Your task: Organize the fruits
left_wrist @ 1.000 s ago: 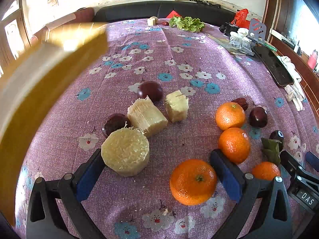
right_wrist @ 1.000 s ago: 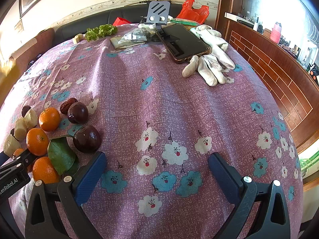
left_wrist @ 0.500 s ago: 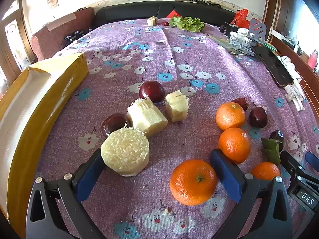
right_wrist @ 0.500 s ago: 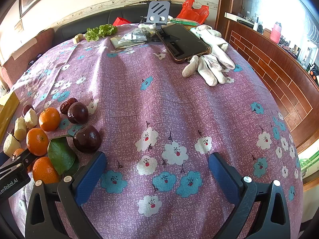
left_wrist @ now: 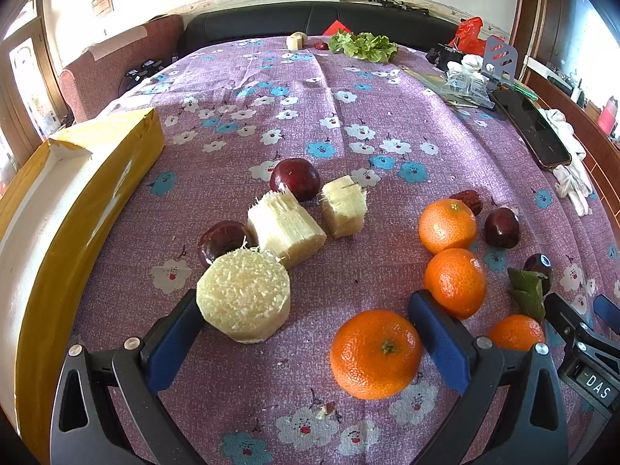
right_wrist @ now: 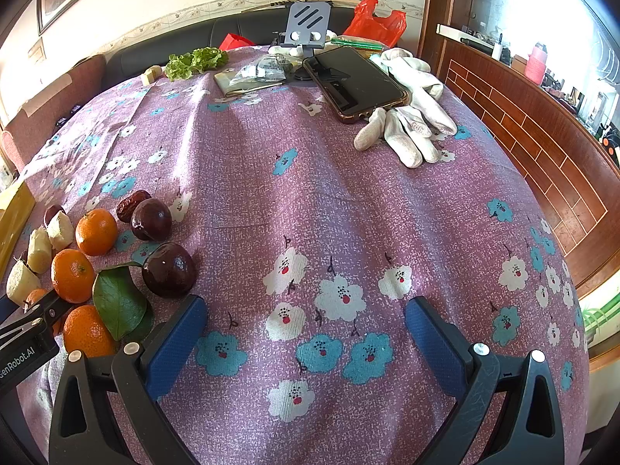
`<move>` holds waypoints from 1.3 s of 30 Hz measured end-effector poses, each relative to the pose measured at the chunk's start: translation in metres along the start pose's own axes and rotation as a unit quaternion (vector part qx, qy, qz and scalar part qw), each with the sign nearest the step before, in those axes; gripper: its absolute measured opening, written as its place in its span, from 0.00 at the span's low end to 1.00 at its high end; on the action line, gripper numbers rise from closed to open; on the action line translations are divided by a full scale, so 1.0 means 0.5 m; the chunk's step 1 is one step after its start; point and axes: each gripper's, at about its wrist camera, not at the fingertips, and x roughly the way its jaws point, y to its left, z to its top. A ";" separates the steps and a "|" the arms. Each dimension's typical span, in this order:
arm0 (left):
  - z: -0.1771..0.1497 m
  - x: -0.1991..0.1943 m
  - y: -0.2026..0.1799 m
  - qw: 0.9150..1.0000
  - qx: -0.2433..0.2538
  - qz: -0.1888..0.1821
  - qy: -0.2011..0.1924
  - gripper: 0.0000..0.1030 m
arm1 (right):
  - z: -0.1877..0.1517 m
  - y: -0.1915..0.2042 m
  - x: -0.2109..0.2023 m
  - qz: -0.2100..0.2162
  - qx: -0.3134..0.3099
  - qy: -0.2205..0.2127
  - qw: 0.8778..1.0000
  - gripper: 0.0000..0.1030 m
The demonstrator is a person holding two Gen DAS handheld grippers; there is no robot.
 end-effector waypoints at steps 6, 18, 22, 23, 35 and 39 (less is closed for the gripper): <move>0.000 0.000 0.000 1.000 0.000 0.000 0.000 1.00 | 0.000 0.000 0.000 0.000 0.000 0.000 1.000 1.00; 0.000 0.000 0.000 1.000 0.000 0.000 0.000 1.00 | 0.000 0.000 0.000 0.000 0.000 0.000 1.000 1.00; 0.000 0.000 0.000 1.000 0.000 0.000 0.000 1.00 | 0.000 0.000 0.001 0.000 0.000 0.000 1.000 1.00; 0.000 0.000 0.000 1.000 0.000 0.000 0.000 1.00 | 0.000 0.000 0.000 0.000 0.000 0.000 1.000 1.00; 0.000 -0.001 0.000 1.000 -0.001 0.001 0.000 1.00 | 0.000 0.000 -0.001 0.000 0.000 0.000 1.000 1.00; 0.001 -0.003 0.003 0.999 0.027 -0.019 0.025 1.00 | 0.001 0.000 0.001 0.003 -0.002 0.005 1.000 1.00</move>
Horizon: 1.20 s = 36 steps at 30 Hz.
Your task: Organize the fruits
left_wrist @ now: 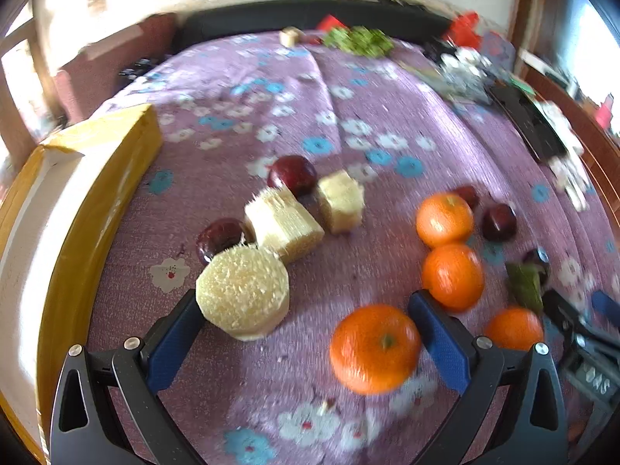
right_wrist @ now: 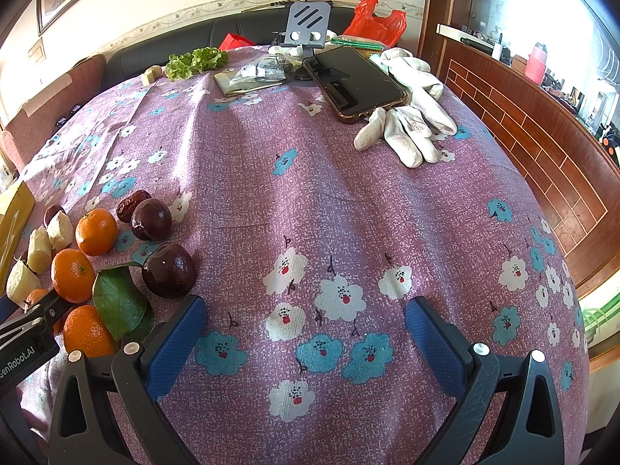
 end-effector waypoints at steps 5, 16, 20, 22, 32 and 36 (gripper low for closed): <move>-0.015 -0.012 0.003 0.998 0.043 -0.027 0.022 1.00 | -0.002 -0.004 -0.004 0.009 -0.008 0.024 1.000 1.00; -0.047 -0.182 0.070 0.992 0.014 -0.091 -0.081 0.97 | -0.040 -0.011 -0.075 0.011 -0.022 -0.009 1.000 0.93; -0.049 -0.367 0.138 0.974 0.002 -0.042 -0.224 1.00 | -0.048 -0.016 -0.205 0.025 -0.027 -0.121 0.992 0.95; -0.039 -0.426 0.168 0.965 0.007 -0.037 -0.260 1.00 | -0.056 -0.016 -0.266 0.047 -0.023 -0.184 0.982 1.00; -0.022 -0.395 0.187 0.978 0.048 -0.055 -0.197 1.00 | -0.051 0.092 -0.165 0.145 -0.043 -0.075 0.986 0.67; -0.037 -0.328 0.195 0.985 0.034 -0.090 -0.146 0.56 | -0.066 0.117 -0.130 0.155 -0.058 -0.042 0.985 0.59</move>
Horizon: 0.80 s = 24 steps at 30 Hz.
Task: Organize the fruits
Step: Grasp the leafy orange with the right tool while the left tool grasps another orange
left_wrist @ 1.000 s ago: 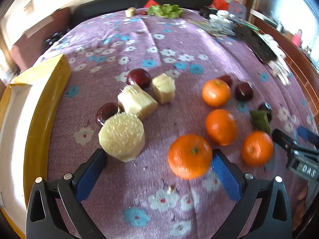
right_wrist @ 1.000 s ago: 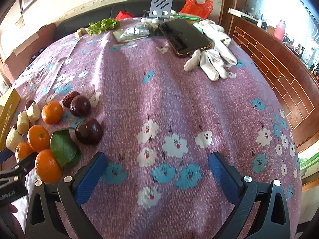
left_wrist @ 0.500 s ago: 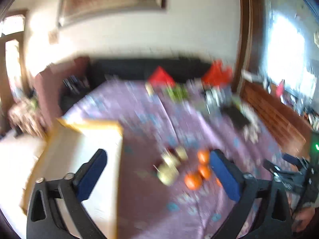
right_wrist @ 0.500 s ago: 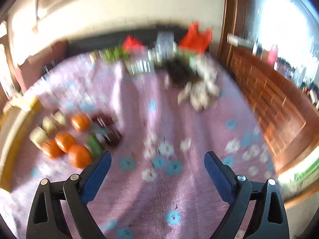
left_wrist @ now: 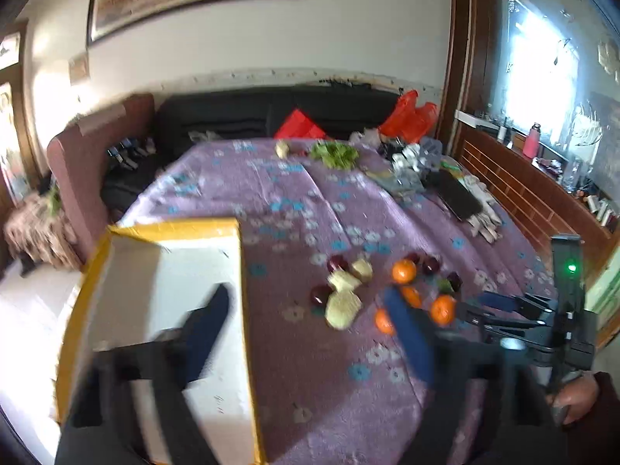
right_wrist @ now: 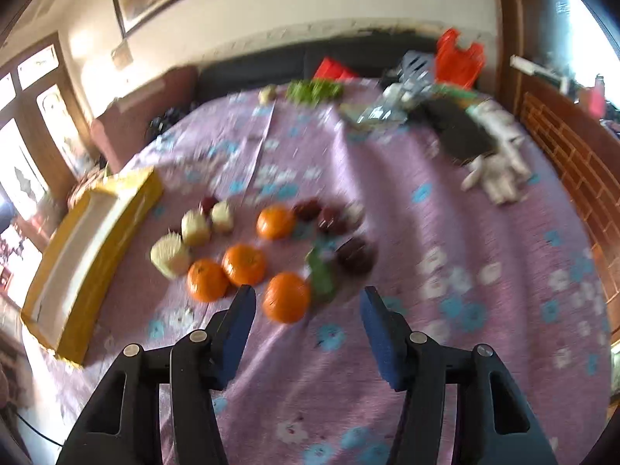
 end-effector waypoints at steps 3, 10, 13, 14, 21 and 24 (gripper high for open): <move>-0.015 0.044 0.014 0.999 -0.020 -0.024 0.040 0.47 | 0.001 0.006 0.028 0.002 -0.001 0.011 1.000 0.58; -0.034 0.100 -0.051 0.996 0.034 -0.059 0.059 0.60 | 0.004 -0.003 0.056 0.036 0.011 0.026 0.999 0.35; -0.038 0.131 -0.096 0.992 0.072 -0.069 0.072 0.60 | -0.004 -0.016 0.049 0.042 0.021 0.025 0.999 0.35; -0.039 0.148 -0.113 0.990 0.087 -0.072 0.079 0.59 | -0.008 -0.021 0.046 0.040 0.025 0.024 0.999 0.35; -0.043 0.247 -0.179 0.978 0.157 -0.082 0.111 0.59 | -0.022 -0.058 0.027 0.045 0.048 0.023 0.998 0.35; -0.051 0.278 -0.186 0.972 0.167 -0.093 0.135 0.58 | -0.024 -0.066 0.023 0.048 0.053 0.022 0.997 0.35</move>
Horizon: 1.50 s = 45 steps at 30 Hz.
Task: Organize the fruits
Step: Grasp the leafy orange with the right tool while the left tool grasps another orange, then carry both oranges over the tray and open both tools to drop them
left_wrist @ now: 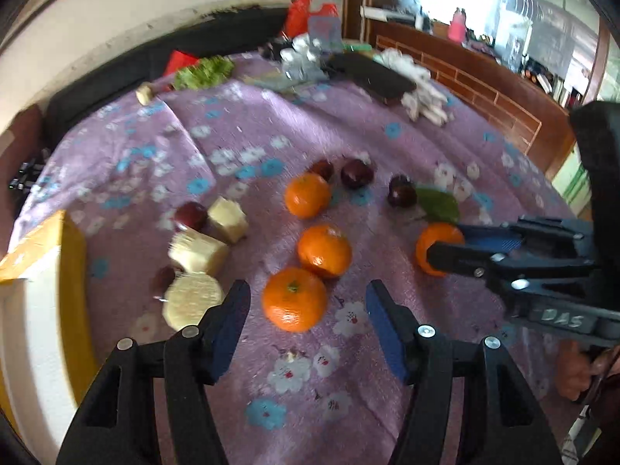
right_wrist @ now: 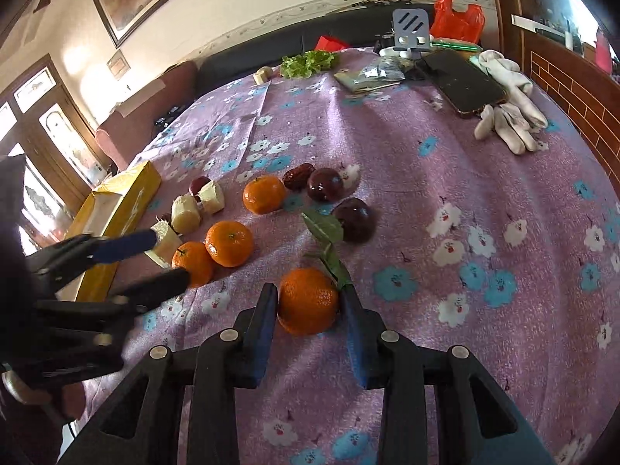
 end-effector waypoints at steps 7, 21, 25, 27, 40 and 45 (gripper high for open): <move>-0.009 0.027 -0.004 1.000 -0.002 0.016 0.012 0.35 | -0.003 0.000 -0.001 0.002 -0.002 -0.006 1.000 0.35; -0.066 -0.238 0.053 0.987 -0.117 -0.035 -0.109 0.35 | -0.027 0.077 -0.122 0.028 -0.029 -0.036 0.999 0.32; -0.104 -0.396 0.108 0.976 -0.139 -0.031 -0.162 0.35 | -0.013 0.162 -0.220 0.081 -0.061 -0.065 0.993 0.32; -0.127 -0.495 0.145 0.970 -0.142 -0.010 -0.196 0.35 | 0.003 0.217 -0.270 0.112 -0.082 -0.081 0.987 0.33; -0.107 -0.869 0.374 0.921 -0.136 0.253 -0.263 0.36 | 0.244 0.600 -0.380 0.282 -0.147 -0.123 0.940 0.33; -0.142 -0.745 0.420 0.938 -0.170 0.205 -0.220 0.36 | 0.194 0.635 -0.171 0.240 -0.154 -0.037 0.958 0.33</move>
